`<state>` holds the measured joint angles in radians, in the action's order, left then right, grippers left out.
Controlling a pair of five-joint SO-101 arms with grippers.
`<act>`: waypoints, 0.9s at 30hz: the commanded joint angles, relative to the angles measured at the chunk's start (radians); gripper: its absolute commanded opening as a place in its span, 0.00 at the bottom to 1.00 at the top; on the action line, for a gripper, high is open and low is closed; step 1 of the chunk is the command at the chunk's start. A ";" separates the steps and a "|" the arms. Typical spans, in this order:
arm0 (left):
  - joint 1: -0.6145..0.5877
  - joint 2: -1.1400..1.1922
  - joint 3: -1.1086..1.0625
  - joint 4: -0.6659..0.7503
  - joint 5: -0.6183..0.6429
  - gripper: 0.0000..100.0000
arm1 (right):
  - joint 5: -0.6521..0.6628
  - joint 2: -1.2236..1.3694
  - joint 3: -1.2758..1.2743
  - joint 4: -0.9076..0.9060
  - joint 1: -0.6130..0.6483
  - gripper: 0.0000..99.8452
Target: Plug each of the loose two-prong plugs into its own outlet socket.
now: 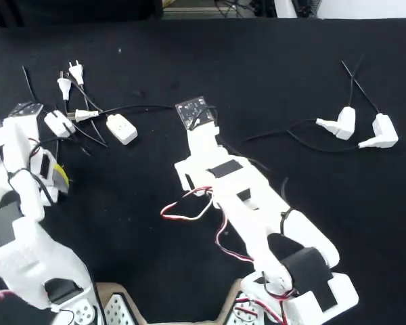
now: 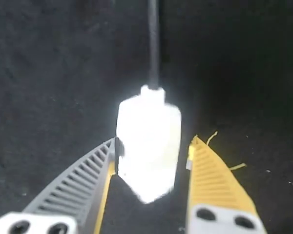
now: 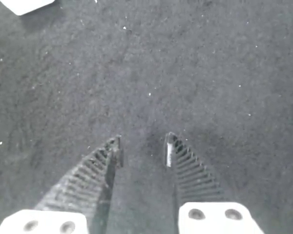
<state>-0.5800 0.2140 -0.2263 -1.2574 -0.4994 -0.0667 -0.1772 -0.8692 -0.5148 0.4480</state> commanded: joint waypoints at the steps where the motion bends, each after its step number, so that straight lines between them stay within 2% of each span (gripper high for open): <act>1: -0.001 0.063 0.090 -0.009 -0.009 0.24 | 0.008 -0.044 0.002 0.020 0.014 0.13; 10: -0.008 0.074 0.114 -0.020 -0.002 0.24 | 0.008 -0.044 0.002 0.020 0.014 0.13; 12: -0.019 0.037 0.116 -0.048 -0.002 0.19 | 0.008 -0.044 0.002 0.020 0.014 0.13; 15: -0.021 -0.037 0.116 -0.092 -0.002 0.03 | 0.008 -0.044 0.002 0.021 0.014 0.13; 16: -0.021 -0.064 0.116 -0.107 -0.002 0.02 | 0.008 -0.044 0.002 0.021 0.014 0.13; 18: -0.021 -0.117 0.114 -0.138 -0.002 0.06 | 0.008 -0.044 0.002 0.023 0.014 0.13; 21: -0.018 -0.204 0.113 -0.155 0.000 0.03 | 0.008 -0.044 0.002 0.023 0.014 0.13; 27: 0.002 -0.359 0.107 -0.249 0.020 0.03 | 0.008 -0.044 0.002 0.023 0.014 0.13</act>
<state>-0.5923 -0.0192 -0.1619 -1.4369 -0.4994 -0.0667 -0.1772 -0.8692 -0.5148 0.4480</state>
